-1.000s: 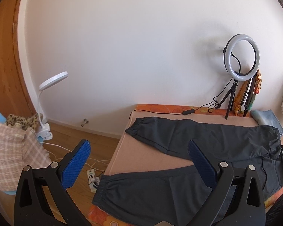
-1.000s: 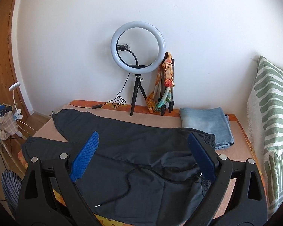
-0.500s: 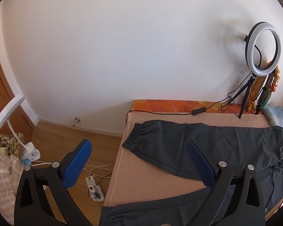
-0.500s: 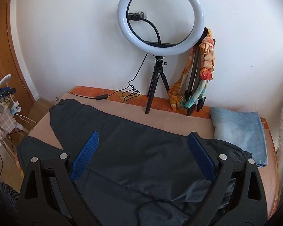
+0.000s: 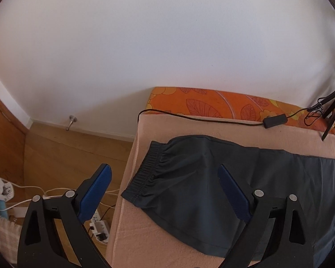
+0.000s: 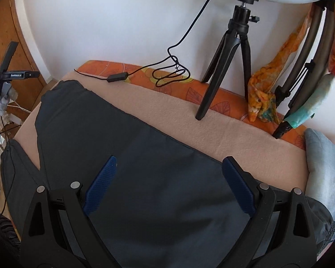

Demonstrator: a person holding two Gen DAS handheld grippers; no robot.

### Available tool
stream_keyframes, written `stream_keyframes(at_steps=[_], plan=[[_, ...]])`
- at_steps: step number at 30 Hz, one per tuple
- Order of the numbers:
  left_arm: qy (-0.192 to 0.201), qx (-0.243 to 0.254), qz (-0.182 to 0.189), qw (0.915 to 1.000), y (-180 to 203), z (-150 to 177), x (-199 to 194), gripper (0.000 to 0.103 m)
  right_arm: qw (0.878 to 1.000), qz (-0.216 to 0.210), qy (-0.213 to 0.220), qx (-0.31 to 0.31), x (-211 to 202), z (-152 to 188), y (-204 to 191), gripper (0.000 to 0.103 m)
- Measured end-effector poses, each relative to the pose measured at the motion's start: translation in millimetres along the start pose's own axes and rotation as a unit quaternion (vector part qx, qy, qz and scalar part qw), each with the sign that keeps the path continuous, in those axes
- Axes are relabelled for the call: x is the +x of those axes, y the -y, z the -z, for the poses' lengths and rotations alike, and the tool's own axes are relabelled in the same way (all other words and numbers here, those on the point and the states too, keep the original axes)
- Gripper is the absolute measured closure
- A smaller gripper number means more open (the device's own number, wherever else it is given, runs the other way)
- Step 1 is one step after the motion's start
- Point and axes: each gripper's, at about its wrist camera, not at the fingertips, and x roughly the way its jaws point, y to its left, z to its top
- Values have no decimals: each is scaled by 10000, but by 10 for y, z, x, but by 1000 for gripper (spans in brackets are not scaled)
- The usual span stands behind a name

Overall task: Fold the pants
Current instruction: 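Move both tools to the trouser waistband and close both grippers on it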

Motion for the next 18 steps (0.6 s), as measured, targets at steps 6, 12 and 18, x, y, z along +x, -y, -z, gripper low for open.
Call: stream_keyframes(at_steps=[6, 12, 18], plan=[[-315, -342, 37, 9989, -102, -156, 577, 19, 9990, -140, -406, -147, 471, -92, 13, 6], [-477, -681, 83, 9965, -213, -195, 854, 25, 9966, -324, -692, -302, 789, -141, 30, 6], [-583, -567, 51, 9967, -125, -218, 991, 50, 9948, -299, -870, -442, 940, -98, 42, 6]])
